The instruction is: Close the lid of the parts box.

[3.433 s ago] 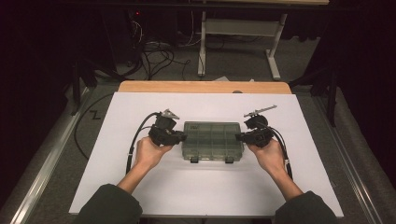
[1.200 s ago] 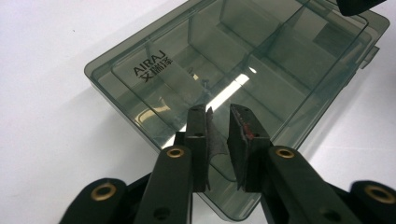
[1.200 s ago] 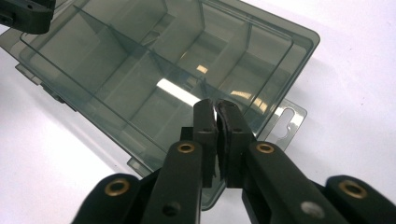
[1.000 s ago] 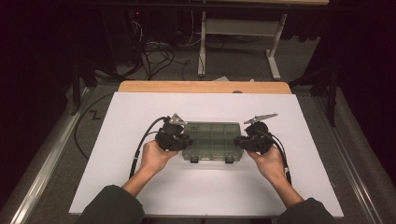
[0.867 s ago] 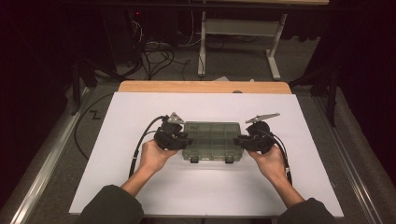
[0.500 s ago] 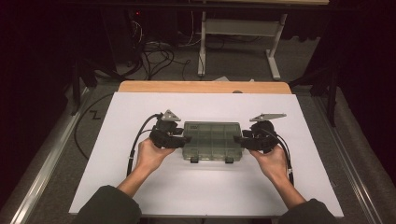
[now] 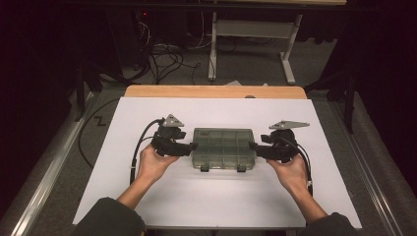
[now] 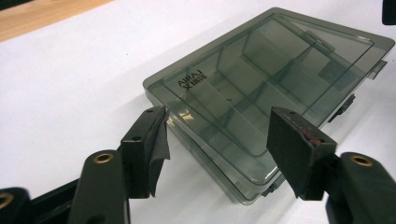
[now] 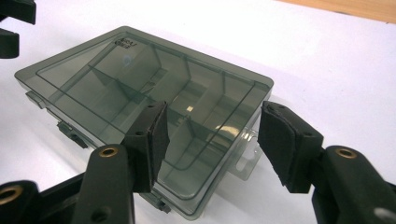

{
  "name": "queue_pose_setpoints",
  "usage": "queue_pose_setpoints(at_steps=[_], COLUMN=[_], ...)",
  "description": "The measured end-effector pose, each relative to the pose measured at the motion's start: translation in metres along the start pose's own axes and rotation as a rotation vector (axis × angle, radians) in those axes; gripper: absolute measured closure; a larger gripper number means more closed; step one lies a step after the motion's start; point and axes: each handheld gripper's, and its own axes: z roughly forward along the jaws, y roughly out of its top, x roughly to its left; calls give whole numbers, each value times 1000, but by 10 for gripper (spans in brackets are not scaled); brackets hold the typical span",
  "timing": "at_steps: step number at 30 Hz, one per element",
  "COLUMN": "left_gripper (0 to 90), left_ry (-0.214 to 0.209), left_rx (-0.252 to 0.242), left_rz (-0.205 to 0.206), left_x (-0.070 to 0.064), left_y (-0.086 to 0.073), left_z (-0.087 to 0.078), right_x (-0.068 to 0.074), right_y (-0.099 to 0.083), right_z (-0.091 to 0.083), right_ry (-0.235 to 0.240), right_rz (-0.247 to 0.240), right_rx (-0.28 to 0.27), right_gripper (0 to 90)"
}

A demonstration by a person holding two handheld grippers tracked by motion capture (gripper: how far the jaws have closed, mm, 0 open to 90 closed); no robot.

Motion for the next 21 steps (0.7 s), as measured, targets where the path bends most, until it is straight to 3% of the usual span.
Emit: queue_pose_setpoints(at_steps=[5, 9, 17, 21], left_gripper=[370, 342, 345, 350], left_ry=[8, 46, 44, 61], left_rx=[-14, -26, -56, -74], left_rz=[-4, -3, -37, -31], left_x=[1, 1, 7, 8], left_y=[-1, -4, -14, -18], left_z=[-8, -14, -26, -34], right_x=[-5, -8, -9, -10], right_y=[-3, -8, -14, -17], right_z=[-7, -13, -21, -23], right_ry=[6, 4, 2, 10], right_rz=[12, 15, 0, 1], right_rx=[-28, -52, -85, -97], right_gripper=[430, 416, 406, 401])
